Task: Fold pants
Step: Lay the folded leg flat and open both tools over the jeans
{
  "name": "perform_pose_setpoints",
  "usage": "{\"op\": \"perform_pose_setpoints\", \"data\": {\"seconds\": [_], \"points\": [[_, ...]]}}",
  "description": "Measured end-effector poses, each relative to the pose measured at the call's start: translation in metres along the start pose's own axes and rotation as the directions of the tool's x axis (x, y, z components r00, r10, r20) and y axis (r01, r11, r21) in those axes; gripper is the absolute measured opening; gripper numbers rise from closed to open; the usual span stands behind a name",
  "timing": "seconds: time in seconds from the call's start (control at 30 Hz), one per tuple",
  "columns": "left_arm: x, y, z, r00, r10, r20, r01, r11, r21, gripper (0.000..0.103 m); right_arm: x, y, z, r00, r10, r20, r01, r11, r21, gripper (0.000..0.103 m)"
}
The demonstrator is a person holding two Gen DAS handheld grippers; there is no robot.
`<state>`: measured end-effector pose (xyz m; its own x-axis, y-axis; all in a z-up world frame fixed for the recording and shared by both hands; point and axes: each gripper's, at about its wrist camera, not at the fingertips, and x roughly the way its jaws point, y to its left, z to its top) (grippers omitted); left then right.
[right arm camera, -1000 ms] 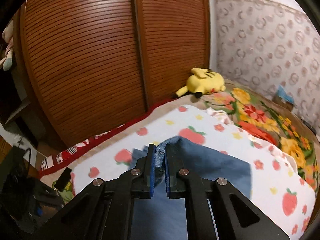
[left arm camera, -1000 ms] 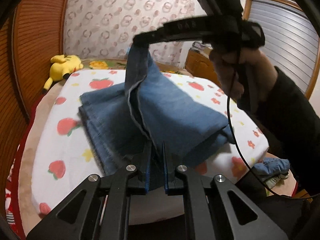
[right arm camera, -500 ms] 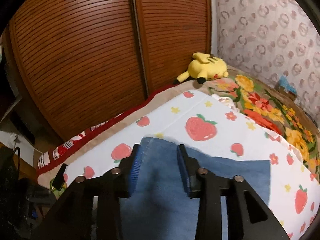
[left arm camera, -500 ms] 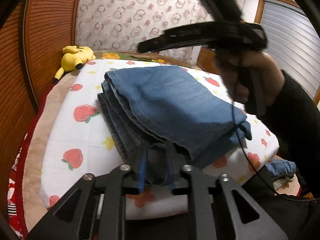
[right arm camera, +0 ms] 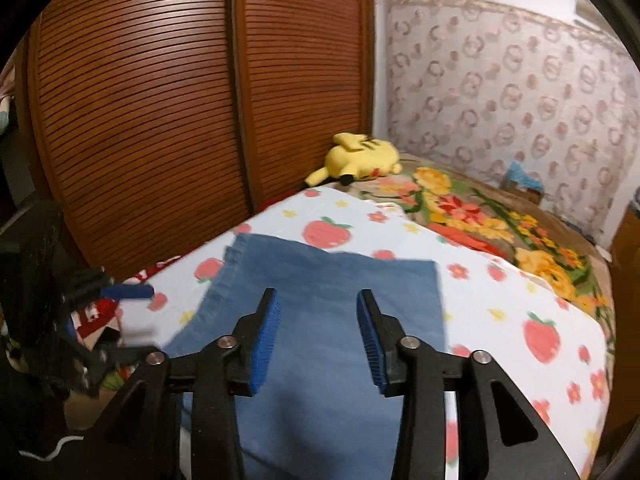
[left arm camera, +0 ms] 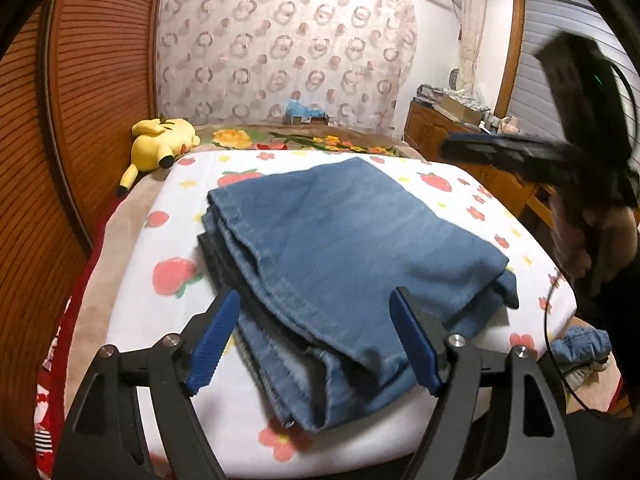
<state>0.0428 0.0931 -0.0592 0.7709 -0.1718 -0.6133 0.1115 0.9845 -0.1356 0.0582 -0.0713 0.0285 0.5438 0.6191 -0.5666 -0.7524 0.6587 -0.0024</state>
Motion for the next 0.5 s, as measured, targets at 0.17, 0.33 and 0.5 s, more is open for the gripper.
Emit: {"op": "perform_pose_setpoints", "data": {"seconds": [0.17,0.33,0.5], "points": [[0.011,-0.018,0.008,1.000,-0.024,-0.003,0.024,0.999,0.026,0.078,-0.020,-0.001,-0.029,0.998,-0.069,0.009,0.068,0.997,0.042,0.052],[0.020,-0.034,0.009,0.999,-0.047,-0.016,0.048,0.998,0.044,0.078,-0.031,0.000,-0.050,0.993,-0.120,-0.009,0.120,0.989,0.083,0.053],[0.027,-0.045,0.007,0.998,-0.055,-0.043,0.057,0.996,0.065,0.078,-0.035,-0.003,-0.065,0.988,-0.149,-0.035,0.153,0.978,0.142,0.053]]}}
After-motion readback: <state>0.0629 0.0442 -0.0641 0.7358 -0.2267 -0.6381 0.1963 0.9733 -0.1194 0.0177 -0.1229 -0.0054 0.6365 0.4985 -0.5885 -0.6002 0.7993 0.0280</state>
